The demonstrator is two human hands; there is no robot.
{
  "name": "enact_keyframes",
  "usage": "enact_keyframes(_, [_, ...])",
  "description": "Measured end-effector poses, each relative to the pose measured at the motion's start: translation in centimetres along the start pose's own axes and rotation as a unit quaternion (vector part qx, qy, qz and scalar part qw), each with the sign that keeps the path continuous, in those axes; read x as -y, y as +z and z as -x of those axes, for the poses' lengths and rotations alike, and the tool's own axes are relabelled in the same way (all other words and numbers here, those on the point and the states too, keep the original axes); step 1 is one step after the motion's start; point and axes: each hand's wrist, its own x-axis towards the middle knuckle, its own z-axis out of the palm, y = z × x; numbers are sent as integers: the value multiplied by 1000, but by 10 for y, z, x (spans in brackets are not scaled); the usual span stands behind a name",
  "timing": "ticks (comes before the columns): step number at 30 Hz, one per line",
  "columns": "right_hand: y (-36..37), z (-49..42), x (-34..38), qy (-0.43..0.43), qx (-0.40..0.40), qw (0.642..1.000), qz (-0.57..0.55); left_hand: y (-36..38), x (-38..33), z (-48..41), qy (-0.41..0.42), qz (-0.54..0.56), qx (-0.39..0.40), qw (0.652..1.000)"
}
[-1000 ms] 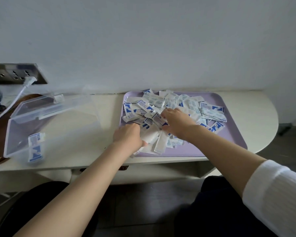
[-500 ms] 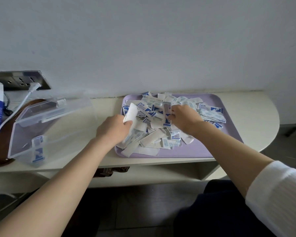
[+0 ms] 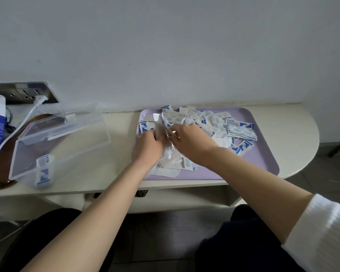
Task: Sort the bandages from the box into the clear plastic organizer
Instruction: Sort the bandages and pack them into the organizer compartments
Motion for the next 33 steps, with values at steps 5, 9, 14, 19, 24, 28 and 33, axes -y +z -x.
enact_keyframes(5, [6,6,2,-33,62,995,-65,0,-2,-2,-45,90,21,995])
enact_keyframes(9, [7,13,4,-40,66,996,-54,-4,-5,0,-94,139,44,985])
enact_keyframes(14, [6,10,-3,-12,31,999,-11,-3,-13,2,-103,184,73,975])
enact_keyframes(19, [-4,9,-4,-23,-5,998,-53,-10,-11,10,-74,193,102,973])
enact_keyframes(24, [-9,6,-7,-2,-30,994,-109,-20,-2,12,-46,170,96,980])
enact_keyframes(28, [-8,0,-17,24,-50,996,-65,-23,12,5,-52,104,74,990])
enact_keyframes(33, [-4,0,-23,12,-41,998,50,-25,18,0,12,17,18,1000])
